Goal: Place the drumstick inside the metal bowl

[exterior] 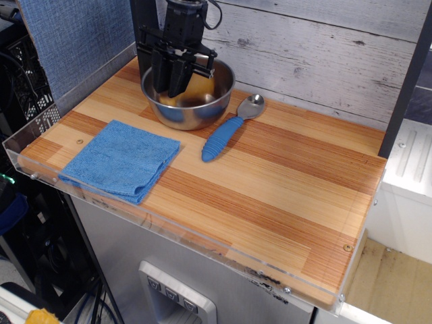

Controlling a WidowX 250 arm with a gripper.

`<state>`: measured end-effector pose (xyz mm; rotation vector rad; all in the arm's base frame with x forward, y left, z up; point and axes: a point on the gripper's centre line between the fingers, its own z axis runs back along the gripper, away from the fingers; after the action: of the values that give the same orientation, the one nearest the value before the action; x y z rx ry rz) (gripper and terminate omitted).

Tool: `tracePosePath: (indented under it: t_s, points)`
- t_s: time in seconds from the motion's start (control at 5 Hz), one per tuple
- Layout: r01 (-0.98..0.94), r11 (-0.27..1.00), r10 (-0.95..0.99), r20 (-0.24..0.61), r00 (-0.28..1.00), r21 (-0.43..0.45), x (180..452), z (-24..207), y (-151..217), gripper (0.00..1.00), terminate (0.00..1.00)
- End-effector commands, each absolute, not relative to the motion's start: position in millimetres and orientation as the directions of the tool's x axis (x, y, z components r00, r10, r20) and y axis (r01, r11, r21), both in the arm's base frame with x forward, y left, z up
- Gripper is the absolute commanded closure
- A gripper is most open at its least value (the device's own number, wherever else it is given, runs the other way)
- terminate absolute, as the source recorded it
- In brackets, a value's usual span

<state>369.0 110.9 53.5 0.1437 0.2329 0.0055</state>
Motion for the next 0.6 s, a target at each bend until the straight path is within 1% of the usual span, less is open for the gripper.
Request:
tracePosePath:
  t_s: [0.0,0.2,0.4]
  points:
    - [0.025,0.987,0.002,-0.173,0.985,0.158,359,86,113,0.00,0.00]
    - [-0.003,0.988,0.015,-0.081,0.997,0.152,345,123,116,0.00,0.00]
    - [-0.039,0.988,0.041,-0.013,0.999,0.152,325,152,119,0.00,0.00]
